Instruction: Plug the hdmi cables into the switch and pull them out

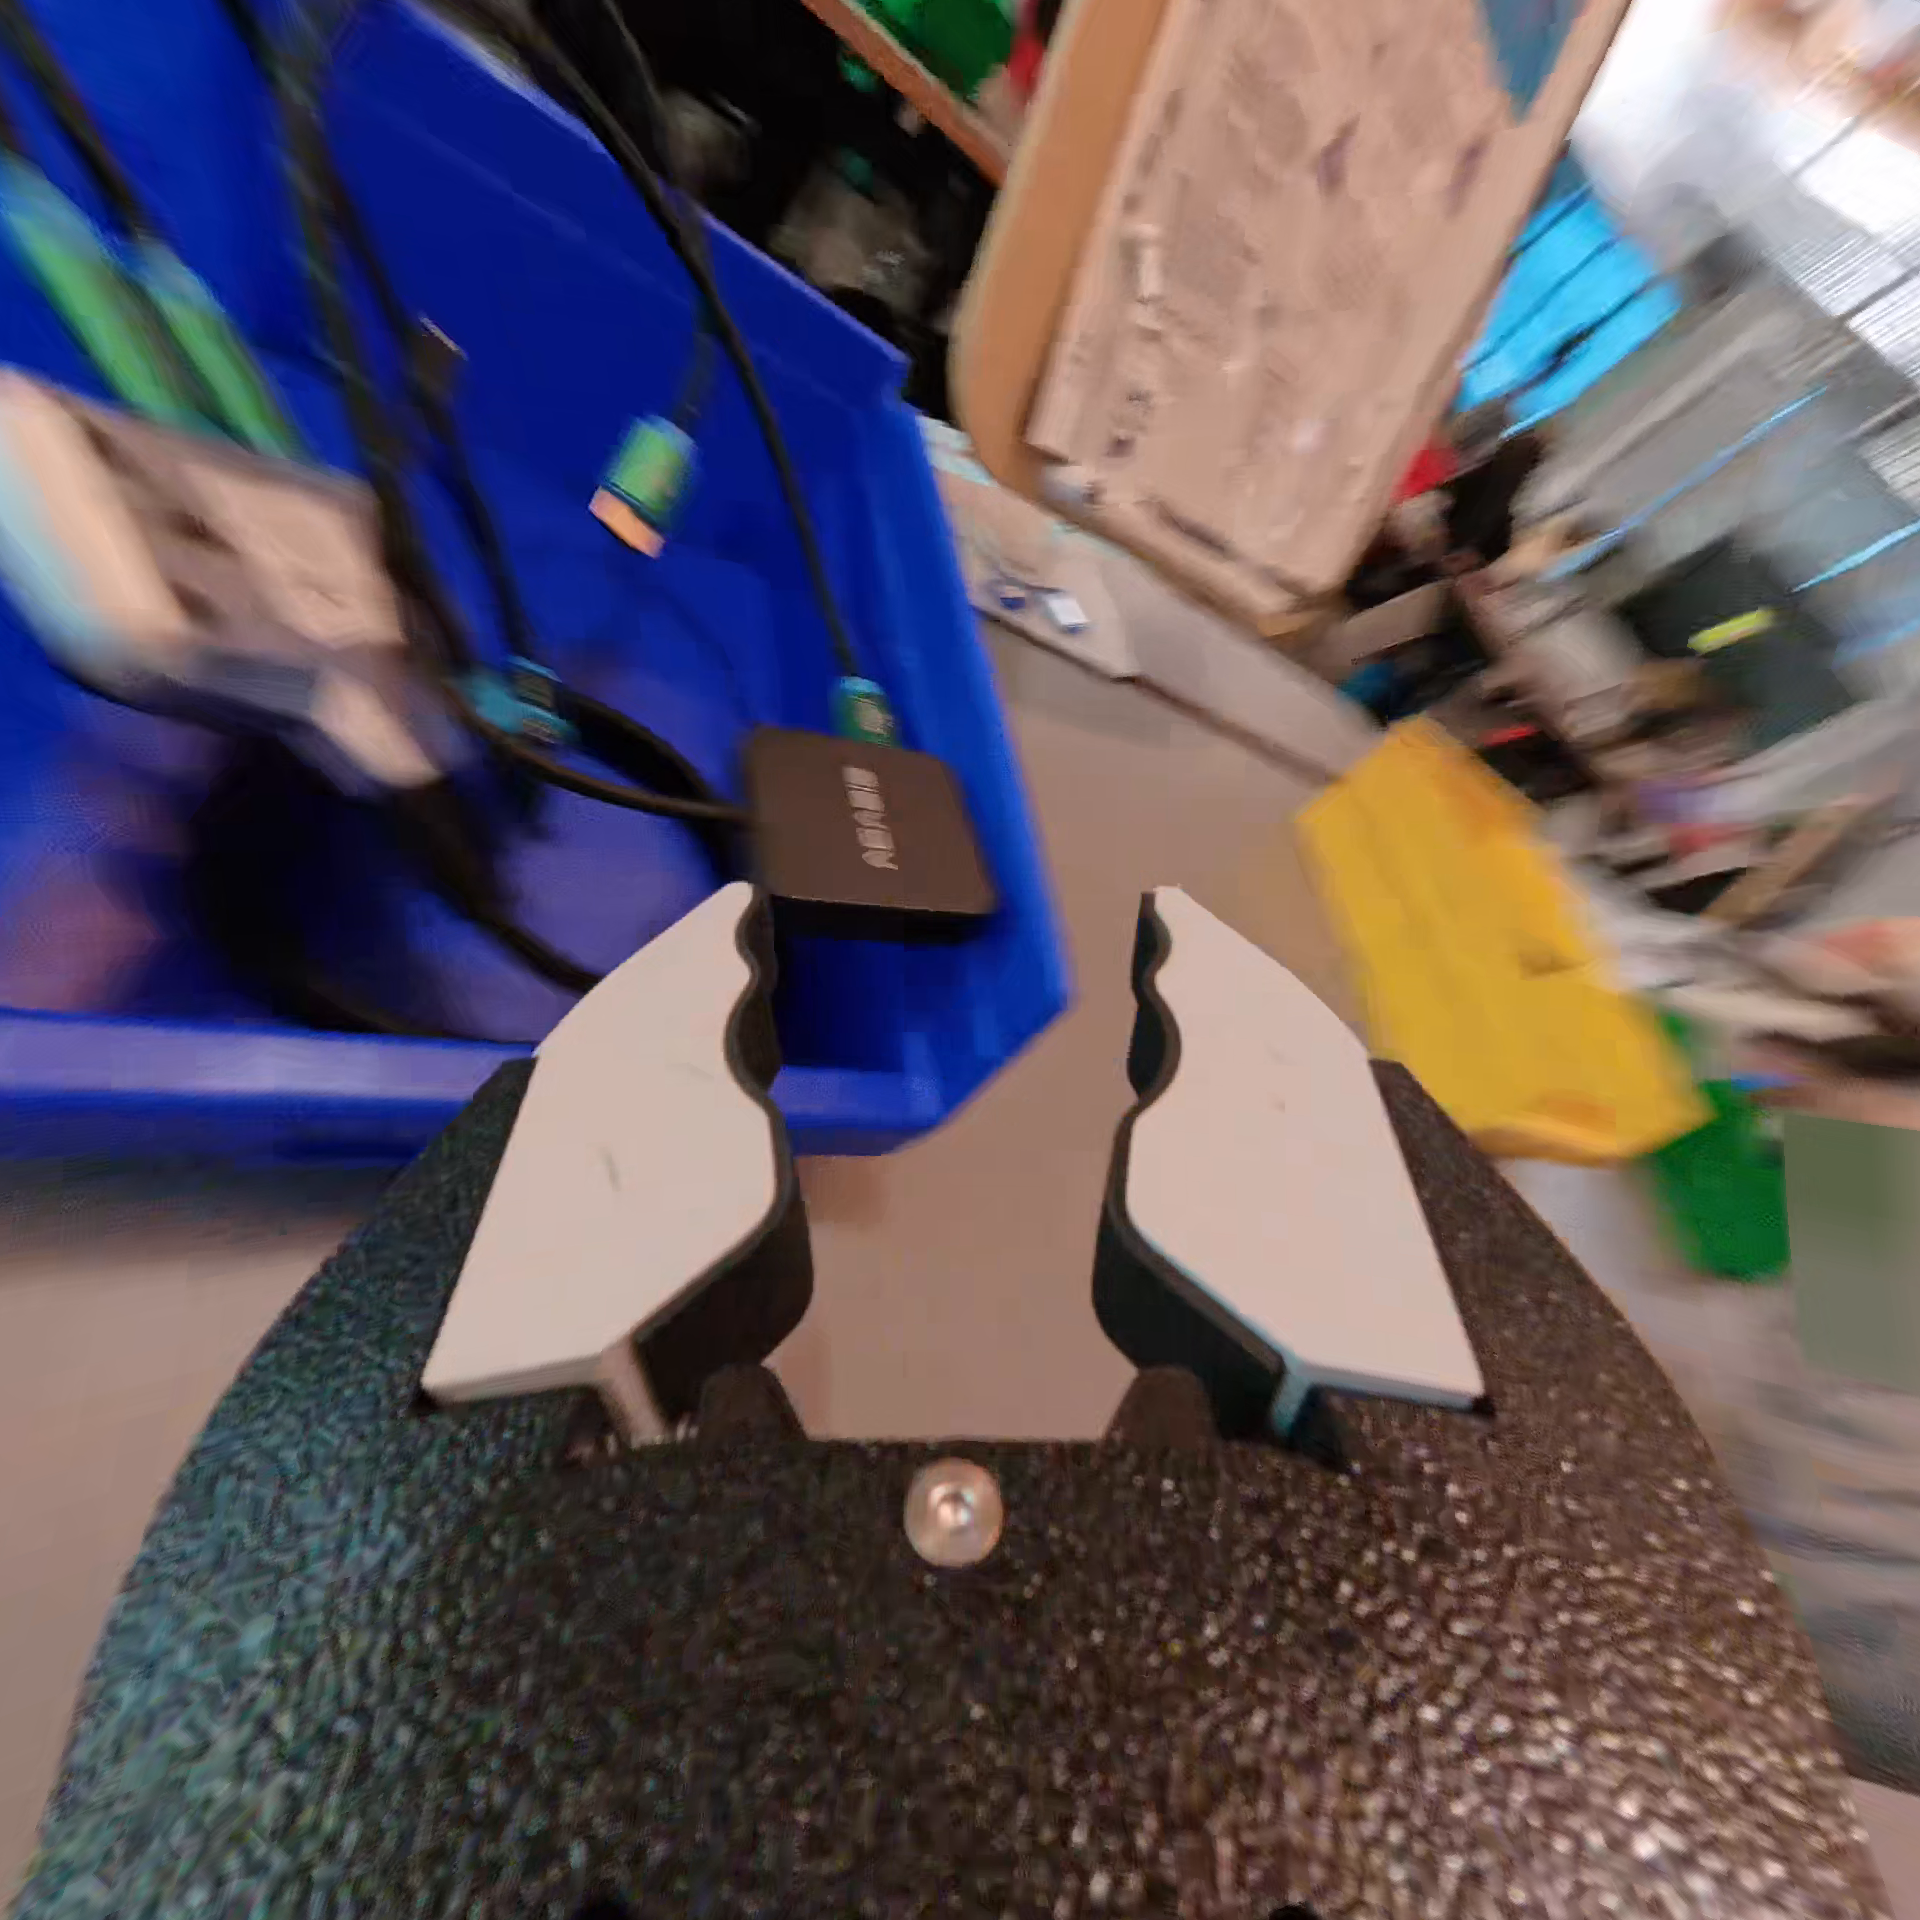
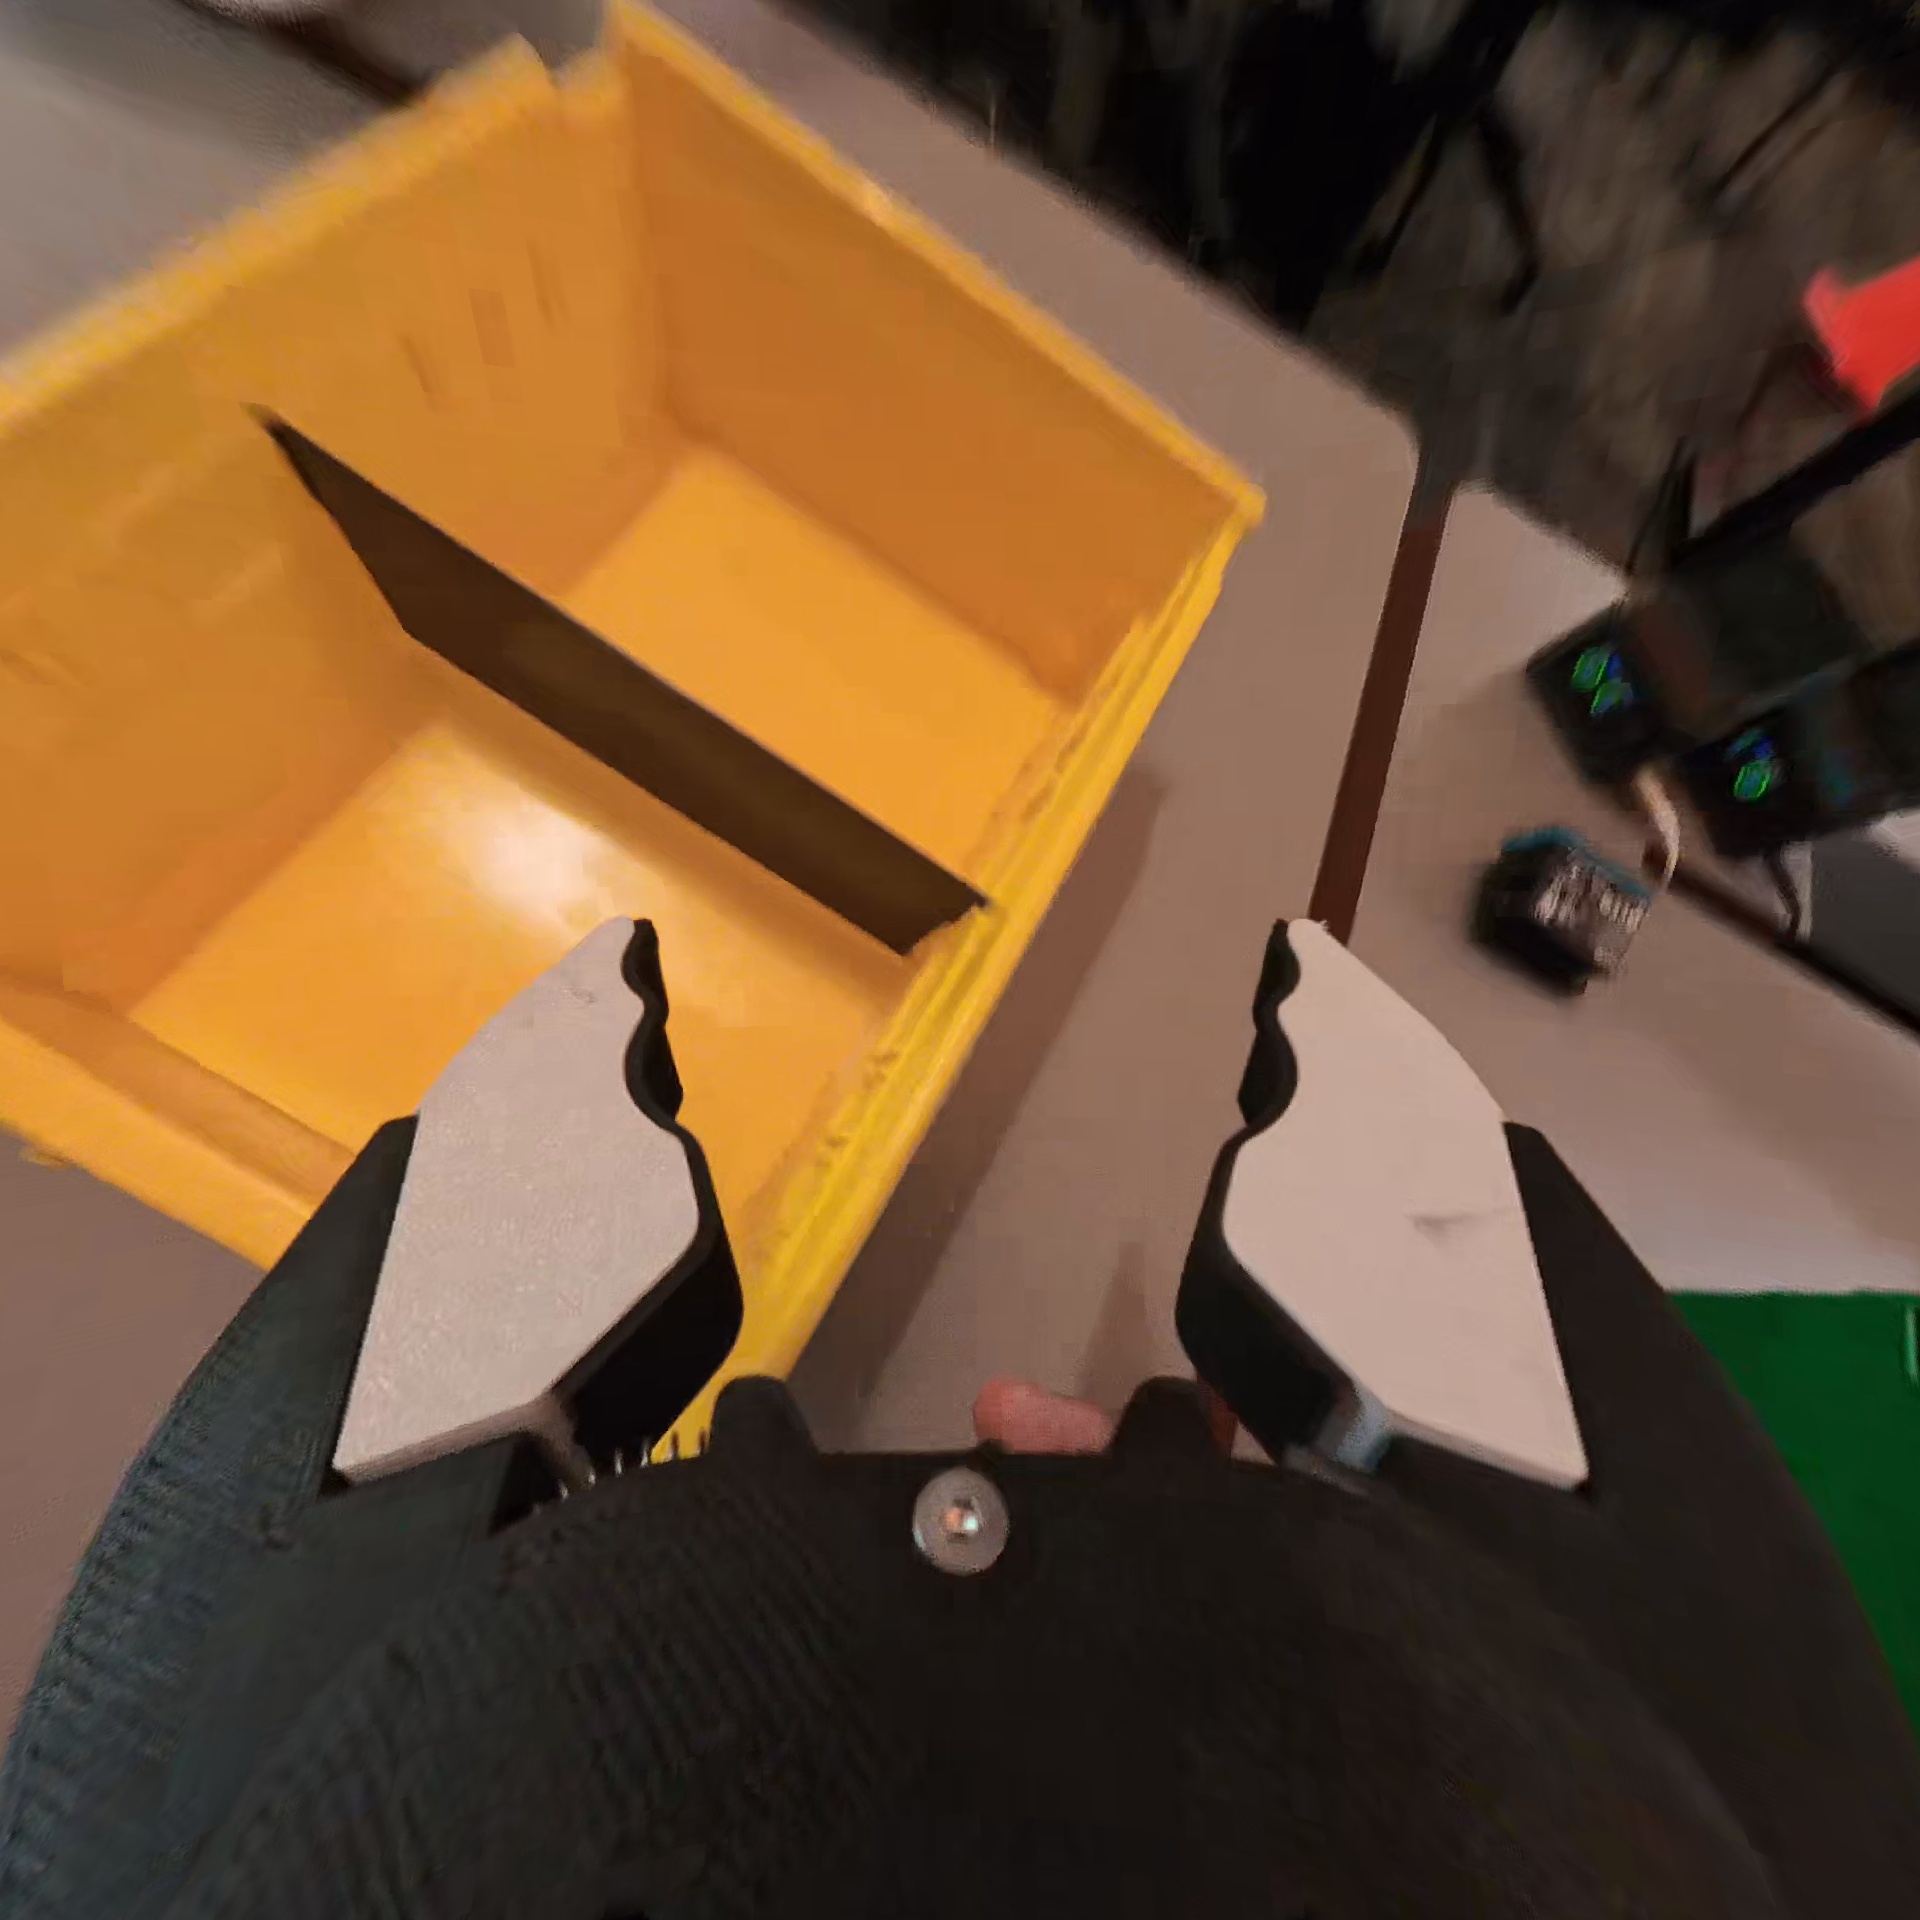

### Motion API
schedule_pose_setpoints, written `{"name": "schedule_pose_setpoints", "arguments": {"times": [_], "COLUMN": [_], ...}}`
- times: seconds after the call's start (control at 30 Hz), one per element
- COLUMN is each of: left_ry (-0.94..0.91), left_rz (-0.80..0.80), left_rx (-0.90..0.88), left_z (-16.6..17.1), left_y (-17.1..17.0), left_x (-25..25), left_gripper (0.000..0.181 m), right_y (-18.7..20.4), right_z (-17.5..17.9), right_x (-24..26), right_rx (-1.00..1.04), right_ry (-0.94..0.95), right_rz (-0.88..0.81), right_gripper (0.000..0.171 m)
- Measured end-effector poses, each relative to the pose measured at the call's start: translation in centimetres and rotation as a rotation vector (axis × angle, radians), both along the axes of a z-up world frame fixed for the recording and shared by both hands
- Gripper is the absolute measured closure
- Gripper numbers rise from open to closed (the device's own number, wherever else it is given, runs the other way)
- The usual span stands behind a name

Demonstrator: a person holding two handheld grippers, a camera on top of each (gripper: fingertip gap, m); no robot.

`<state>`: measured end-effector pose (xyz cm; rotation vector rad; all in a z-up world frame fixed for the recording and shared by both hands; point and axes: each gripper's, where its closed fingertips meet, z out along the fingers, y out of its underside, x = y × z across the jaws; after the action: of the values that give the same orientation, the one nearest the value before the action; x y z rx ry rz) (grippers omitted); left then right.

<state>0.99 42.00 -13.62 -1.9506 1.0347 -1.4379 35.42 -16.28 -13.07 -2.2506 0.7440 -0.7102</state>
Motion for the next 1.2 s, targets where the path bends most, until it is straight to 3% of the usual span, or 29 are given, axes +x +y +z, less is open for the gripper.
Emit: {"name": "schedule_pose_setpoints", "arguments": {"times": [0.1,0.23,0.4,0.57,0.83,0.9,1.03,1.2], "left_ry": [-0.083,-0.026,0.029,-0.07,-0.246,-0.329,-0.298,-0.4], "left_rz": [-0.077,0.005,0.199,0.286,0.414,0.442,0.413,0.31], "left_rx": [-0.361,-0.545,-0.568,-0.647,-0.854,-0.936,-0.856,-0.839], "left_z": [0.3,-1.6,-3.2,-2.2,-3.2,-3.0,-3.7,-2.7], "left_y": [-2.5,-2.4,-1.3,-0.3,0.4,1.0,0.6,0.2], "left_x": [1.7,3.2,3.4,4.0,5.7,5.5,5.7,5.9], "left_gripper": [0.116,0.112,0.107,0.103,0.131,0.146,0.161,0.165], "right_y": [3.7,7.6,11.8,15.4,19.7,20.3,21.1,21.8], "right_z": [3.5,4.8,3.5,2.6,3.8,3.8,3.0,2.6], "right_x": [-2.8,-6.9,-11.3,-14.6,-17.8,-18.4,-19.4,-20.2], "right_rx": [0.153,0.233,0.279,0.279,0.337,0.34,0.301,0.302], "right_ry": [-0.081,-0.122,-0.129,-0.136,-0.144,-0.138,-0.139,-0.13], "right_rz": [0.119,0.265,0.374,0.472,0.597,0.623,0.666,0.691], "right_gripper": [0.068,0.075,0.079,0.08,0.082,0.083,0.083,0.086]}}
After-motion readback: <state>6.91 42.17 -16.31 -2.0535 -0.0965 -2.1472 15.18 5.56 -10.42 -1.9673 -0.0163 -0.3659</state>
